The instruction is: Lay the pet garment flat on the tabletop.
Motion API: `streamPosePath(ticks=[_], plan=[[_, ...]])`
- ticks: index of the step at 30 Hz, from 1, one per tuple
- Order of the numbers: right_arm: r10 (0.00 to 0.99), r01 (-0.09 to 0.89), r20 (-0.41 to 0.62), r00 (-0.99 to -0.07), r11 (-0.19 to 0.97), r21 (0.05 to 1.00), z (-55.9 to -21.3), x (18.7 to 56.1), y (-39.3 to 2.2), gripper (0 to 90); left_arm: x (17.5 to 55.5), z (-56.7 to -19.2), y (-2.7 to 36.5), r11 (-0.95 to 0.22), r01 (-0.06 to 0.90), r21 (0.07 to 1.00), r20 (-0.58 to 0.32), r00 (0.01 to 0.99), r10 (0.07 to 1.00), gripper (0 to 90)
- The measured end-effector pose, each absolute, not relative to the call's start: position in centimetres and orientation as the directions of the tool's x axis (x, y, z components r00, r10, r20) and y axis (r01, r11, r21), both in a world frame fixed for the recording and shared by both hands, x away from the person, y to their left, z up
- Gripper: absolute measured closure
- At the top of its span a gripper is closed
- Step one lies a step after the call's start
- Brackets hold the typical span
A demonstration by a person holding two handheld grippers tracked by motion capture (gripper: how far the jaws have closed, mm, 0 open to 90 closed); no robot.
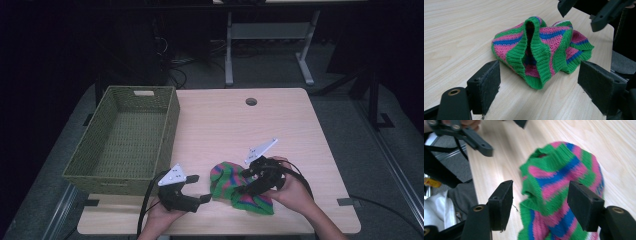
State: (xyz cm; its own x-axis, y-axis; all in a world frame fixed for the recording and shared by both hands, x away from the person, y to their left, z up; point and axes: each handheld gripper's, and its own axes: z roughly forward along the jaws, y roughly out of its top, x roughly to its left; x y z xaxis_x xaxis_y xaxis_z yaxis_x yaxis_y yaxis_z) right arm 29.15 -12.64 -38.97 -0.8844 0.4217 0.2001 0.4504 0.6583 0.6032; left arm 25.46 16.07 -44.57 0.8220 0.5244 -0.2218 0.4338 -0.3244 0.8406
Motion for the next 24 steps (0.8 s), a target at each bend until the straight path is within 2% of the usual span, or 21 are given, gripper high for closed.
streamPosePath(ticks=[10, 20, 21, 24], plan=[[0.361, 0.382, 0.158, -0.919, 0.715, 0.586, -39.9, 29.5, -9.7, 47.3, 25.5, -44.6, 16.1, -0.329, 0.433, 0.839, -0.22, 0.823, 0.523, 18.1], [0.382, 0.388, 0.13, -0.915, 0.745, 0.543, -41.3, 29.8, -8.2, 54.0, 25.4, -44.5, 16.2, -0.327, 0.433, 0.84, -0.22, 0.823, 0.523, 18.1], [0.387, 0.392, 0.129, -0.913, 0.748, 0.535, -41.8, 30.0, -8.2, 58.8, 25.4, -44.5, 16.2, -0.33, 0.433, 0.839, -0.22, 0.823, 0.523, 18.1], [0.395, 0.407, 0.14, -0.908, 0.748, 0.524, -42.3, 30.3, -8.2, 62.6, 25.4, -44.5, 16.2, -0.33, 0.434, 0.839, -0.221, 0.823, 0.523, 18.1]])
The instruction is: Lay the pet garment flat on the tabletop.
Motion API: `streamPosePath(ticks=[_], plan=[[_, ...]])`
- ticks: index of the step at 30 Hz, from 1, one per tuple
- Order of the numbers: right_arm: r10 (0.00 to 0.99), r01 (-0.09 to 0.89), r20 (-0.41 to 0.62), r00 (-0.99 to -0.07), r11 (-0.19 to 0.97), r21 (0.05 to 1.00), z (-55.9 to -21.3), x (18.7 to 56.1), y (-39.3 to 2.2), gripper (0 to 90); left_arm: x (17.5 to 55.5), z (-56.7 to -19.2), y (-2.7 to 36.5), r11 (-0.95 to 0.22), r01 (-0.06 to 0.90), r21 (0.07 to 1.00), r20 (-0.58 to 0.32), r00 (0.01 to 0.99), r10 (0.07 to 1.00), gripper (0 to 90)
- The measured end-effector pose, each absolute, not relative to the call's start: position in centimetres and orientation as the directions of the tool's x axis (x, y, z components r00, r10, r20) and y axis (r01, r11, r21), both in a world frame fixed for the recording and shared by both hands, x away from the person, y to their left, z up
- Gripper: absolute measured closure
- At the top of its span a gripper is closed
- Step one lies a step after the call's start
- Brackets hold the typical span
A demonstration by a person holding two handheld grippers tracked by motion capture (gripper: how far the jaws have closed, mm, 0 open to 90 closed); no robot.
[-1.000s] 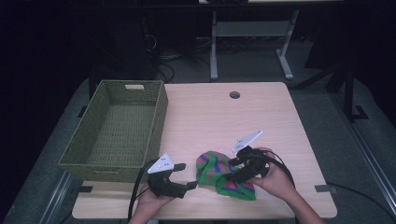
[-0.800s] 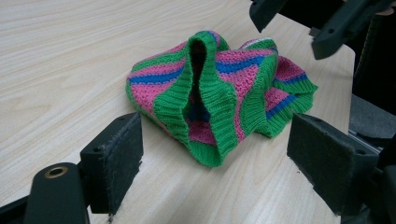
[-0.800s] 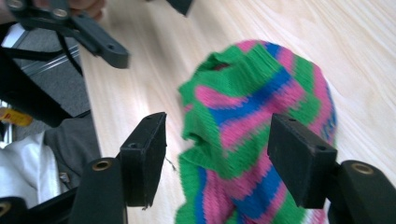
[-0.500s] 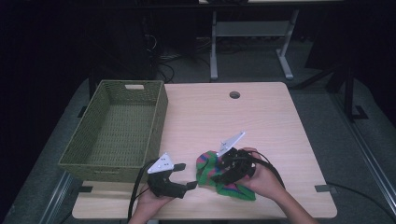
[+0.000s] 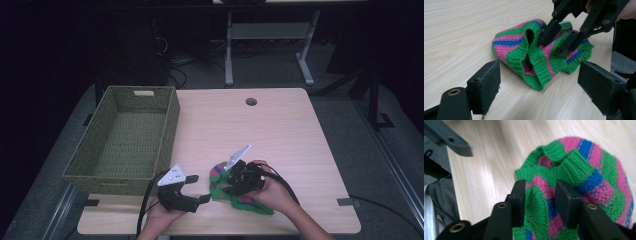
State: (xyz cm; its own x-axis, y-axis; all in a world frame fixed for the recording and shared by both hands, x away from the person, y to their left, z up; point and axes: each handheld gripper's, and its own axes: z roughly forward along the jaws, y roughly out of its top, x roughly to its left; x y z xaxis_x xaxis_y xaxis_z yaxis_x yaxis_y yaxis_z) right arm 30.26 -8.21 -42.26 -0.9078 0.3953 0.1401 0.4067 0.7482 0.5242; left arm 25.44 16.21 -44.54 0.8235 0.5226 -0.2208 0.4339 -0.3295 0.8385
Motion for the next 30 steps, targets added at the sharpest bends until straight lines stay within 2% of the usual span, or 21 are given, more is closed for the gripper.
streamPosePath(ticks=[1, 4, 5, 7, 18, 23, 30], plan=[[0.4, 0.417, 0.15, -0.904, 0.748, 0.517, -42.6, 30.4, -8.3, 67.9, 25.4, -44.6, 16.2, -0.326, 0.439, 0.837, -0.227, 0.821, 0.523, 18.1], [0.399, 0.417, 0.151, -0.904, 0.754, 0.507, -42.9, 30.4, -8.3, 71.3, 25.4, -44.6, 16.2, -0.325, 0.441, 0.837, -0.23, 0.821, 0.523, 18.1], [0.394, 0.407, 0.138, -0.909, 0.765, 0.499, -43.0, 30.3, -8.2, 78.1, 25.5, -44.6, 16.2, -0.328, 0.438, 0.837, -0.226, 0.822, 0.523, 18.1], [0.392, 0.4, 0.125, -0.912, 0.773, 0.492, -43.1, 30.2, -8.1, 81.2, 25.4, -44.5, 16.2, -0.328, 0.437, 0.838, -0.224, 0.822, 0.524, 18.1], [0.388, 0.396, 0.139, -0.911, 0.732, 0.555, -40.7, 30.4, -9.6, 83.9, 25.4, -44.3, 16.3, -0.314, 0.434, 0.844, -0.228, 0.821, 0.523, 18.1], [0.409, 0.417, 0.164, -0.898, 0.666, 0.618, -37.9, 30.7, -11.7, 84.0, 25.3, -44.0, 16.1, -0.297, 0.427, 0.854, -0.232, 0.824, 0.517, 18.1], [0.427, 0.439, 0.197, -0.883, 0.6, 0.669, -36.0, 30.9, -13.8, 84.2, 25.2, -43.6, 15.5, -0.292, 0.415, 0.862, -0.231, 0.833, 0.502, 18.1]])
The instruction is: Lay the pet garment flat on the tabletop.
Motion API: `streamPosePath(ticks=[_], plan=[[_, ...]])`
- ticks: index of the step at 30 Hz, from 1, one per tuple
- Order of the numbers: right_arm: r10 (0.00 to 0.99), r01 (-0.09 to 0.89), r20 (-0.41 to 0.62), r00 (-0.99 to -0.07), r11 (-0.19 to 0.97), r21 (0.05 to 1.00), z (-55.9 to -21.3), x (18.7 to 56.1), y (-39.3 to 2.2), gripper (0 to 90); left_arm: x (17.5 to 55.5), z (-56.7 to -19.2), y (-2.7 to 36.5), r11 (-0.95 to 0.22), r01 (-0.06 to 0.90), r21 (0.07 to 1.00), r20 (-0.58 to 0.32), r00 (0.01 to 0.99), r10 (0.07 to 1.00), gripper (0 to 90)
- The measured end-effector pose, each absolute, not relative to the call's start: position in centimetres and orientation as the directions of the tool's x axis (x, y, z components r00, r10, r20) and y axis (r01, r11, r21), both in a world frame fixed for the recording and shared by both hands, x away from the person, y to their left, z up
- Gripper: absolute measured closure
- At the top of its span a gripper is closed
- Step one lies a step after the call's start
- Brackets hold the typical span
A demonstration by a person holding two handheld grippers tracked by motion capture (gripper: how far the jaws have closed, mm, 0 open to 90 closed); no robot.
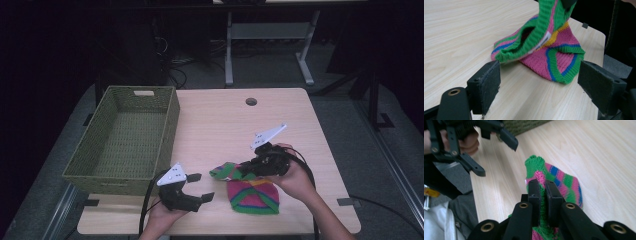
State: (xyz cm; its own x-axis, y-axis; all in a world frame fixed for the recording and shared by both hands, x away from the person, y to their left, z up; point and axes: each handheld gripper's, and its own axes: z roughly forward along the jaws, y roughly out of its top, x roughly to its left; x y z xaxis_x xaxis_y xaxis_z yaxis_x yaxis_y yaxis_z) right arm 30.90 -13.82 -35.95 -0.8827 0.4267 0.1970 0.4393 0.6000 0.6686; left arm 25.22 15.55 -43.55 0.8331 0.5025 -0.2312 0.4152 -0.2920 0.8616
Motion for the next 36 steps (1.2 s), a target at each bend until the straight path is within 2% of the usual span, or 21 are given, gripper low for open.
streamPosePath(ticks=[16, 27, 36], plan=[[0.422, 0.448, 0.238, -0.875, 0.516, 0.73, -34.4, 31.3, -16.9, 84.2, 27.2, -43.7, 13.5, -0.305, 0.437, 0.846, -0.249, 0.83, 0.499, 19.3], [0.416, 0.433, 0.234, -0.879, 0.49, 0.757, -32.9, 30.9, -18.0, 84.1, 28.9, -44.3, 12.1, -0.294, 0.456, 0.84, -0.268, 0.82, 0.505, 24.0], [0.395, 0.416, 0.233, -0.889, 0.479, 0.773, -32.2, 30.7, -18.4, 84.1, 30.2, -44.7, 10.8, -0.297, 0.426, 0.854, -0.254, 0.841, 0.477, 28.9]])
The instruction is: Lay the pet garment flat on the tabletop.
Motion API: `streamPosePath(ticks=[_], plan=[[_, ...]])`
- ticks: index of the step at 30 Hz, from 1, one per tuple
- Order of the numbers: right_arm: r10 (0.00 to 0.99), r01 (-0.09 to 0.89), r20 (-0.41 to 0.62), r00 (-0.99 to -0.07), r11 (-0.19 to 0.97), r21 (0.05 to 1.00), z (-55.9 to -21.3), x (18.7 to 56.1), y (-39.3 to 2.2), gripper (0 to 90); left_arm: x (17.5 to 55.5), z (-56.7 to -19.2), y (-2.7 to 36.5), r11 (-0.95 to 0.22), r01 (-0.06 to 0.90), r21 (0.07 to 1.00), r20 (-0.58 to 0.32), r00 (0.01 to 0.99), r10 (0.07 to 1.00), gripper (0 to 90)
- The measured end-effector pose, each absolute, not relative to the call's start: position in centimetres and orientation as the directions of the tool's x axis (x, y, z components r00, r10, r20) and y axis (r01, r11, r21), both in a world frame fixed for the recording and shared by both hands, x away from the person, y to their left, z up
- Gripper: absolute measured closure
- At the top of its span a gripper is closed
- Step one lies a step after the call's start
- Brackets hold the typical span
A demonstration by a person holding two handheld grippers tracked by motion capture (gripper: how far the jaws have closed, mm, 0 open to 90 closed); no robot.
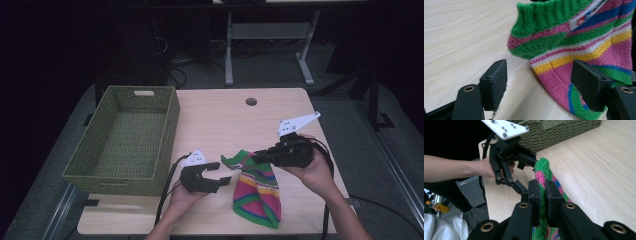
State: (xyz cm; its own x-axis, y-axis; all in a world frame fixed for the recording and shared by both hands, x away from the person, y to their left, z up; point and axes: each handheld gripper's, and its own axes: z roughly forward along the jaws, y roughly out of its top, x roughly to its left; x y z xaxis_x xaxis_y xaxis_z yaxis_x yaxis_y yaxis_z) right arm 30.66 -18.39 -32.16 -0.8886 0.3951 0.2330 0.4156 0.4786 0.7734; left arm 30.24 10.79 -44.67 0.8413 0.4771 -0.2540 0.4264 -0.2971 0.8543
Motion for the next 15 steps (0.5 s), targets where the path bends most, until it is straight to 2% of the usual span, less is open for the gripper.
streamPosePath(ticks=[4, 10, 14, 15], plan=[[0.388, 0.411, 0.233, -0.892, 0.478, 0.776, -31.97, 30.74, -18.43, 84.1, 30.8, -44.87, 10.18, -0.311, 0.384, 0.87, -0.214, 0.86, 0.463, 26.5], [0.384, 0.412, 0.237, -0.892, 0.478, 0.776, -31.86, 30.71, -18.38, 84.1, 31.34, -45.33, 9.76, -0.302, 0.399, 0.866, -0.22, 0.846, 0.485, 26.9], [0.382, 0.406, 0.231, -0.895, 0.479, 0.779, -31.72, 30.52, -18.34, 84.1, 31.49, -45.45, 9.63, -0.288, 0.392, 0.874, -0.223, 0.849, 0.479, 39.4], [0.382, 0.406, 0.231, -0.895, 0.48, 0.777, -31.73, 30.53, -18.33, 84.1, 31.47, -45.38, 9.64, -0.283, 0.386, 0.878, -0.221, 0.852, 0.475, 39.4]])
